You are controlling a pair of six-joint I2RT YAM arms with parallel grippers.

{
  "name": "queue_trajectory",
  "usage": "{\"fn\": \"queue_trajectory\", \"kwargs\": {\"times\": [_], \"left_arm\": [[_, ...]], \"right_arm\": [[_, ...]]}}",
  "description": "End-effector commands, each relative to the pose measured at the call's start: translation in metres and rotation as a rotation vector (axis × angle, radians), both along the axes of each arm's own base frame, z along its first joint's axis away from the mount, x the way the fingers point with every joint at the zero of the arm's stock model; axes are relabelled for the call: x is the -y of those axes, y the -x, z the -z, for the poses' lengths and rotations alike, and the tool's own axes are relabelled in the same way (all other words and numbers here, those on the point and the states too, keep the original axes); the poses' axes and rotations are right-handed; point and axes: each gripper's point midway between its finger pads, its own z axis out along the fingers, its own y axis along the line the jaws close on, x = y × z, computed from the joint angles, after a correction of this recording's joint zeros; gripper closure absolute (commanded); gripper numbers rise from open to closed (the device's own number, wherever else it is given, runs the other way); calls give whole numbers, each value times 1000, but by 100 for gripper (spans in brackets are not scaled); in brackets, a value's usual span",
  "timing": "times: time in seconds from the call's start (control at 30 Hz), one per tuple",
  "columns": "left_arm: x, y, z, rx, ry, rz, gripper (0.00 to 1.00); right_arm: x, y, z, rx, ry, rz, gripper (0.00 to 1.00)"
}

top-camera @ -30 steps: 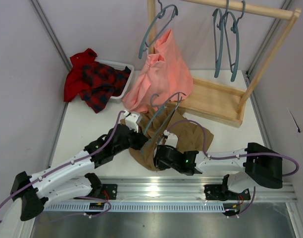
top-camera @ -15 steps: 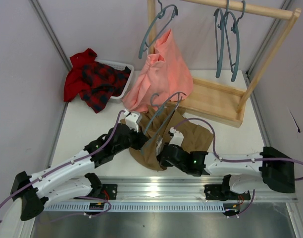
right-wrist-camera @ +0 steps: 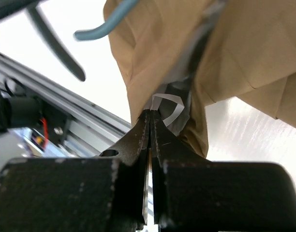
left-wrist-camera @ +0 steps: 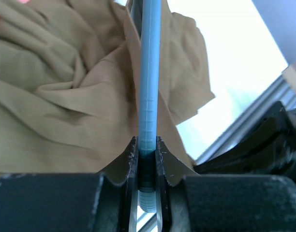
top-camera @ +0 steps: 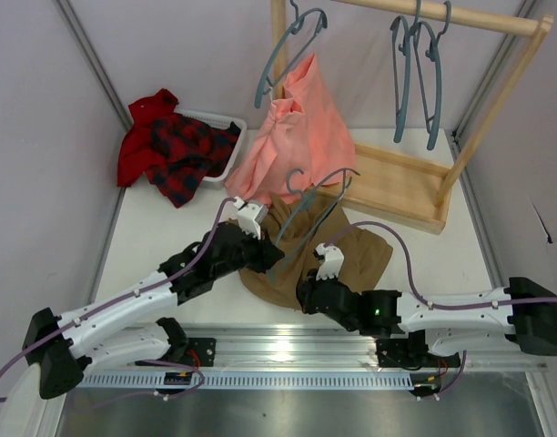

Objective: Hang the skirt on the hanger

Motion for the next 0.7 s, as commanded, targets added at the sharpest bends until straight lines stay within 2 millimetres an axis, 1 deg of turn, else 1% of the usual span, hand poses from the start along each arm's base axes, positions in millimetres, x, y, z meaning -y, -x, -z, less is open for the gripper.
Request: {"fn": "queue_trajectory", "kwargs": {"times": [0.0, 0.03, 0.13, 0.23, 0.3, 0.33, 0.4, 0.57, 0.6, 0.63, 0.67], "left_arm": [[25, 0, -55, 61, 153, 39, 100], [27, 1, -58, 62, 161, 44, 100], [33, 5, -62, 52, 177, 57, 100], [38, 13, -63, 24, 194, 66, 100], [44, 22, -60, -8, 212, 77, 100], [44, 22, -59, -10, 214, 68, 100], [45, 26, -59, -21, 230, 49, 100], [50, 33, -52, -43, 236, 29, 100], [51, 34, -46, -51, 224, 26, 100], [53, 34, -44, -54, 221, 23, 100], [53, 37, -35, -69, 209, 16, 100]], "right_arm": [[-10, -9, -38, 176, 17, 4, 100], [-10, -7, -38, 207, 50, -13, 100], [-7, -11, -47, 271, 92, 7, 100], [-6, -13, -56, 297, 80, 9, 100], [-7, -13, -61, 308, 64, 3, 100], [-9, -13, -66, 312, 39, 1, 100], [-14, -11, -70, 324, 28, -25, 100], [-21, -8, -73, 338, 63, -74, 100], [-22, -8, -73, 341, 65, -80, 100], [-22, -8, -73, 342, 65, -84, 100], [-23, -7, -75, 344, 59, -88, 100]]}}
